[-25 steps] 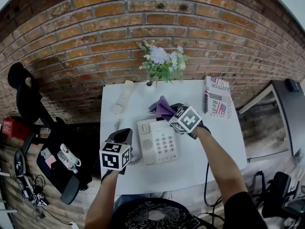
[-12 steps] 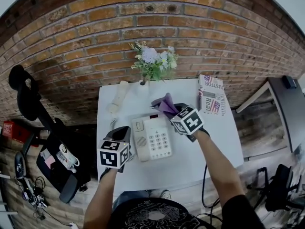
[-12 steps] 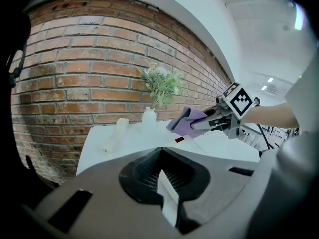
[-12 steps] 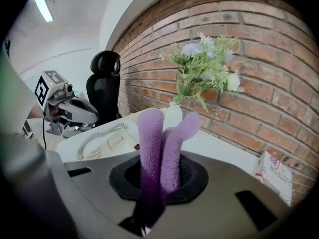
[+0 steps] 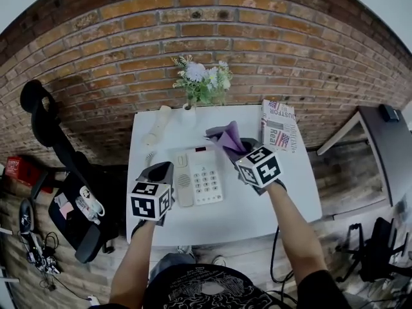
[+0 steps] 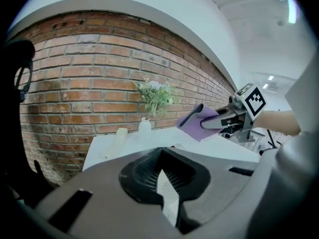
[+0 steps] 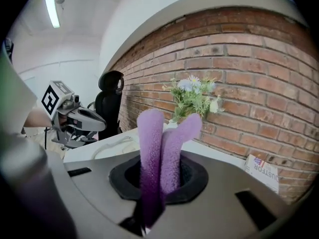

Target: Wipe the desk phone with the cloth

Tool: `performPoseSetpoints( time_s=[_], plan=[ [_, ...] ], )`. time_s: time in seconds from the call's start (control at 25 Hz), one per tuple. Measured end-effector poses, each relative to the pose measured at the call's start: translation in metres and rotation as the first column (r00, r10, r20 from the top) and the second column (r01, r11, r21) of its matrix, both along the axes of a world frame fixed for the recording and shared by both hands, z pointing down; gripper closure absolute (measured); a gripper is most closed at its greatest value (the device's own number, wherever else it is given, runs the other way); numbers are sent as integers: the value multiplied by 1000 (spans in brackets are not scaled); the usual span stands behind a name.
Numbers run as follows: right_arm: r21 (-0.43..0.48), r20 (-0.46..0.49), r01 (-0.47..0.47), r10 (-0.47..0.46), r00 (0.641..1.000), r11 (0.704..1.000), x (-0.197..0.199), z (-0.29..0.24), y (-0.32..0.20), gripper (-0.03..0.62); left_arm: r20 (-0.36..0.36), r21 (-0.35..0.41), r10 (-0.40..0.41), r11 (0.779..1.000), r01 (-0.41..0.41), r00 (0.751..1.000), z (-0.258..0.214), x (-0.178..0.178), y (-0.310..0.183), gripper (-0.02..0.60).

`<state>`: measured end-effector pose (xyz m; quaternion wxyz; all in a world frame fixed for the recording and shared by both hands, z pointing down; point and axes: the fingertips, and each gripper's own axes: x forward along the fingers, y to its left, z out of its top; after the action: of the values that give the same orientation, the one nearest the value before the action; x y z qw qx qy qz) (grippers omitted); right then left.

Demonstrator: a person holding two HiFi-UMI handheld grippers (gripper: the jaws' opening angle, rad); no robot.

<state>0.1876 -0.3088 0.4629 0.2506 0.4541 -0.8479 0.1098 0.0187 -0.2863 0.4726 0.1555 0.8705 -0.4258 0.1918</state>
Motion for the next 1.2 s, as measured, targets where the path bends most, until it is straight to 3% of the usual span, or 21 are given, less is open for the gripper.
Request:
performPoseSetpoints(
  time_s=[0.44,0.68,1.2],
  plan=[
    [103,121,-52,40,992,993,4,-43,59,548,-22,50,-66,997,67,998,-24,-2,38,575],
    [156,206,-129,95,974,979,10,-61,90,549,-24,98,-84,991,86,996,-39,-2,58,575],
    [160,213,-127,91,973,979,2,-59,122,549,-29,120,-111,986,114,993,-47,-10,89,575]
  ],
)
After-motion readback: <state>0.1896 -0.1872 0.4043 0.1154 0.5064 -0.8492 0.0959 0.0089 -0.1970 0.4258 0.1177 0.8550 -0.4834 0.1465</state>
